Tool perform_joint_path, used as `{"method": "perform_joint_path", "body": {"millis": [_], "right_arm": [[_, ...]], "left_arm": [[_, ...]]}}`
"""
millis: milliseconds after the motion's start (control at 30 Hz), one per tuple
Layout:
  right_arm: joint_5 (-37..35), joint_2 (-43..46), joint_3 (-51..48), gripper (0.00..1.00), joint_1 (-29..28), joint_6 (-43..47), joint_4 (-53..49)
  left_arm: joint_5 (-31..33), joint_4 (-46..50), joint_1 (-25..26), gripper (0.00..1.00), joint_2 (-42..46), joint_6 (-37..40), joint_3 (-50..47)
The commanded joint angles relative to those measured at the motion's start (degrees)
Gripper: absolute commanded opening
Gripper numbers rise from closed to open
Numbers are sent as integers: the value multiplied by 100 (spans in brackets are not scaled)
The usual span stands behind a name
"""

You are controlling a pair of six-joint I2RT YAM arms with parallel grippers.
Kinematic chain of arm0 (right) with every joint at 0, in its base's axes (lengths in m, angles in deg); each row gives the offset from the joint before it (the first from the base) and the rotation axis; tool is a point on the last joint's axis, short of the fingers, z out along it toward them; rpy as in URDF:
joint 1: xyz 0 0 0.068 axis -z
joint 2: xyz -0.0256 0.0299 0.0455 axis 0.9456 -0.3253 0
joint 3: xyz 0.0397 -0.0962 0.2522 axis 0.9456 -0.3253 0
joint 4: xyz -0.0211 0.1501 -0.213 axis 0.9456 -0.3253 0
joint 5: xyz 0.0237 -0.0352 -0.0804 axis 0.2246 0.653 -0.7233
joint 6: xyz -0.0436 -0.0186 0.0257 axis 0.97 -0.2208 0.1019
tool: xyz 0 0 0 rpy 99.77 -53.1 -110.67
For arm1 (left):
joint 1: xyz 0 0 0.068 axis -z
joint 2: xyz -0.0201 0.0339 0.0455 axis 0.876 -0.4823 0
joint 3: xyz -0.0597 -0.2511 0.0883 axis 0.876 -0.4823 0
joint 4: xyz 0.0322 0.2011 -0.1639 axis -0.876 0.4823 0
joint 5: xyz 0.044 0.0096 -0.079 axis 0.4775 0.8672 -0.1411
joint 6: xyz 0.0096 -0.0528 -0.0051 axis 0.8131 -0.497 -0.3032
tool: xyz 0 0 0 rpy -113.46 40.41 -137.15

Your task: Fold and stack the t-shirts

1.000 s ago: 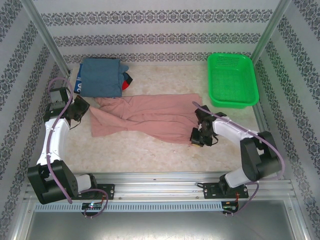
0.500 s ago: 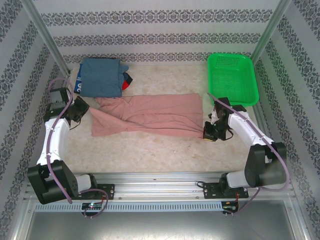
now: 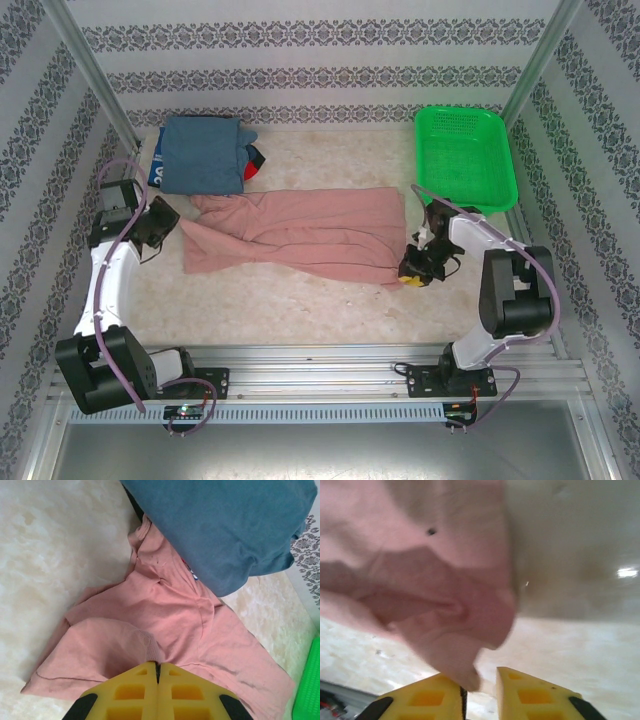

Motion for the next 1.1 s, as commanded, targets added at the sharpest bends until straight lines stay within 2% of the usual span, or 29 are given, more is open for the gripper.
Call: {"method": "perform_joint_path", "body": {"millis": [0, 133, 233, 300, 367, 533, 667, 1067], "right_arm": [[-852, 404, 162, 28, 124, -281, -251], [-1030, 1053, 61, 34, 105, -606, -249], [-597, 1468, 15, 35, -52, -947, -198], [-327, 1670, 8, 37, -427, -1304, -90], [-453, 1701, 75, 38, -902, -1363, -99], [-1331, 1317, 450, 38, -1869, -575, -592], [-2029, 861, 562, 38, -2274, -101, -893], [-2816, -447, 1109, 39, -2575, 390, -1006]], "left_arm": [[-97, 29, 62, 0, 135, 106, -157], [-120, -13, 97, 0, 168, 76, -257], [-114, 5, 115, 0, 166, 91, -247], [-124, -16, 130, 0, 158, 96, -239], [-134, -59, 132, 0, 138, 79, -236], [-145, -96, 132, 0, 58, 147, -197], [-158, -150, 132, 0, 56, 160, -235], [-148, -193, 132, 0, 90, 135, -249]]}}
